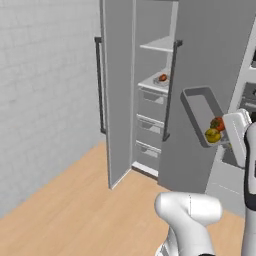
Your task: Take the meat container that has the chicken drumstick and place it on the second highest rack of the freezer. Then take the vegetable container that has the tomato and lemon and place it on the highest rack of the freezer.
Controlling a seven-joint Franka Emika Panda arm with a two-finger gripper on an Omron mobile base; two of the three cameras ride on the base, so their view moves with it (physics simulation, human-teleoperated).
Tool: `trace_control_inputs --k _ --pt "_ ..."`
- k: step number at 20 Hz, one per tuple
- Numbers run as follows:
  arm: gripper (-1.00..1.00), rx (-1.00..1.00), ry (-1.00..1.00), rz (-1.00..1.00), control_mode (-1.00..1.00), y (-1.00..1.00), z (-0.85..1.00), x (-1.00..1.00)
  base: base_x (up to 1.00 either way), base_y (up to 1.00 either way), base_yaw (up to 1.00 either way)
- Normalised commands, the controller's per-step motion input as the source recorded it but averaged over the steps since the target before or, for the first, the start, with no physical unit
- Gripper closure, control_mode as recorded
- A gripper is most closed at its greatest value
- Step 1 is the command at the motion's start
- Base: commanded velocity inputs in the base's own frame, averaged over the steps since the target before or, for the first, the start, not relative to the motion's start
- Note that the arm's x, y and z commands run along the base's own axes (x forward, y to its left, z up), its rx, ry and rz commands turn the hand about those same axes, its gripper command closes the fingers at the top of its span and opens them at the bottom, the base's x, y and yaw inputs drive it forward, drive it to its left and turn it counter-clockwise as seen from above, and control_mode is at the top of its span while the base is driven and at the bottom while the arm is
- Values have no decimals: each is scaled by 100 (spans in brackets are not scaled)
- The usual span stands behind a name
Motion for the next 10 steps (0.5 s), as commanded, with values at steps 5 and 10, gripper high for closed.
trace_control_inputs --k 5,10 --pt "100 0 0 0 100 0 0 0 72 13 -30" --pt "100 0 0 0 100 0 0 0 71 1 -28"
